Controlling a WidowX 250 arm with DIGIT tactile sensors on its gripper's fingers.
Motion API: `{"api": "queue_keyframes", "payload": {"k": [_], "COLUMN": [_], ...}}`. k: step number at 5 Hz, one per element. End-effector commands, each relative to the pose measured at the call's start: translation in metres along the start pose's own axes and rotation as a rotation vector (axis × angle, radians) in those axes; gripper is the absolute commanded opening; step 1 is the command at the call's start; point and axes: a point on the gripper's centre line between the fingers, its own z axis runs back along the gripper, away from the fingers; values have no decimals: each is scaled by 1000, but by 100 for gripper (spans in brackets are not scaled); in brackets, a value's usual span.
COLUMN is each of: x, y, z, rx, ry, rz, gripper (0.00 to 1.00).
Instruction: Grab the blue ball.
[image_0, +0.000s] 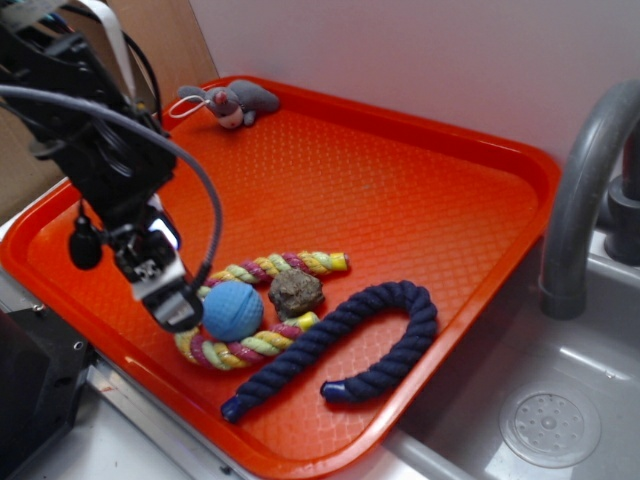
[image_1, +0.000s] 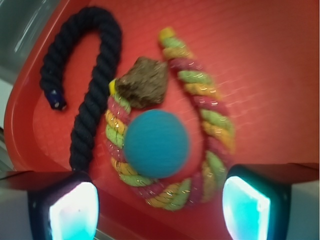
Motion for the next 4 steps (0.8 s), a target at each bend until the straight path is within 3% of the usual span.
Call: {"api": "queue_keyframes", "payload": {"k": [1, 2, 3, 4], "x": [8, 8, 4, 0], "y": [-5, -4, -1, -12], "z": [-18, -20, -30, -35], "rx": [64, 100, 58, 85], "ry": [-132, -116, -34, 8], "rz": [-263, -283, -247, -276], "gripper": [100, 100, 97, 0]}}
